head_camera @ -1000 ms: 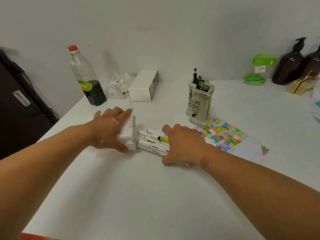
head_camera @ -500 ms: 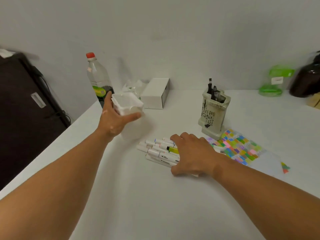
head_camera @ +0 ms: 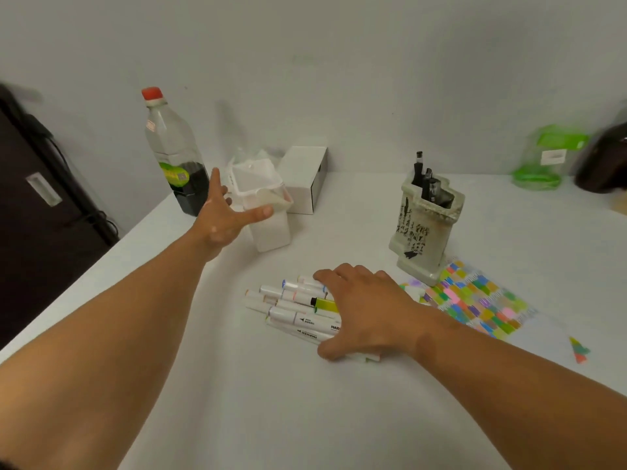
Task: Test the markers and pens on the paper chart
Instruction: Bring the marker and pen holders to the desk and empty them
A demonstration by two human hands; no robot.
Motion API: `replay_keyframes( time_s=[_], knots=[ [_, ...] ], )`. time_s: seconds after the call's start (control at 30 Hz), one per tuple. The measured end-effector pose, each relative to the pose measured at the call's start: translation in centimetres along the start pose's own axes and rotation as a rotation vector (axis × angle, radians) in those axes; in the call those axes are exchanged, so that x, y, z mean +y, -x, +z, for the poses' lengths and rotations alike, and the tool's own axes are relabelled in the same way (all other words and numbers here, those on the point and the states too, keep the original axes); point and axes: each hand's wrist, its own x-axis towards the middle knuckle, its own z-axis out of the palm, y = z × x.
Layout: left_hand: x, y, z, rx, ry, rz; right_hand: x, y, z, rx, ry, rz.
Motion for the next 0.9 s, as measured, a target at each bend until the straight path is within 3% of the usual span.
replay_keyframes(
  time_s=[0.07, 0.13, 0.2, 0.27, 0.33, 0.43, 0.5, 0.6, 0.67, 0.7, 0.8, 0.9],
  knots=[
    [0.4, 3.2, 0.2, 0.104, -0.131, 0.011, 0.2, -0.3, -0.1, -0.019, 0.003, -0.004],
    [0.3, 8.0, 1.2, 0.079, -0.299, 0.215, 0.2, -0.6, -0.3, -0.039, -0.012, -0.005],
    [0.0, 12.9, 2.9, -0.132, -0.484, 0.489, 0.2, -0.8, -0.6, -0.051, -0.056, -0.006],
    [-0.4, 15.9, 4.7, -0.336, -0.719, 0.609, 0.2, -0.8, -1.0, -0.05, -0.138, -0.013],
    [-0.7, 17.2, 6.2, -0.417, -0.892, 0.569, 0.3, -0.4, -1.5, -0.061, -0.217, -0.017],
    [-0.4, 17.4, 7.6, -0.406, -1.057, 0.55, 1.7, 1.6, -2.5, -0.074, -0.235, 0.005],
    [-0.3, 17.3, 8.2, -0.406, -1.175, 0.59, 2.8, 3.9, -3.1, 0.003, -0.258, 0.016],
    [-0.4, 17.2, 9.5, -0.413, -1.197, 0.66, 5.5, 7.7, -2.7, 0.397, -0.345, 0.101],
    [-0.3, 16.9, 10.3, -0.42, -1.162, 0.599, 7.7, 9.5, -2.5, 0.657, -0.394, 0.3],
    [-0.4, 16.8, 10.7, -0.407, -1.148, 0.567, 8.8, 9.9, -2.5, 0.7, -0.423, 0.406],
    [-0.4, 16.0, 11.6, -0.351, -1.127, 0.52, 11.3, 9.3, -2.8, 0.609, -0.527, 0.572],
    [-0.3, 14.9, 12.1, -0.328, -1.111, 0.531, 11.9, 7.0, -3.8, 0.575, -0.679, 0.557]
  ],
)
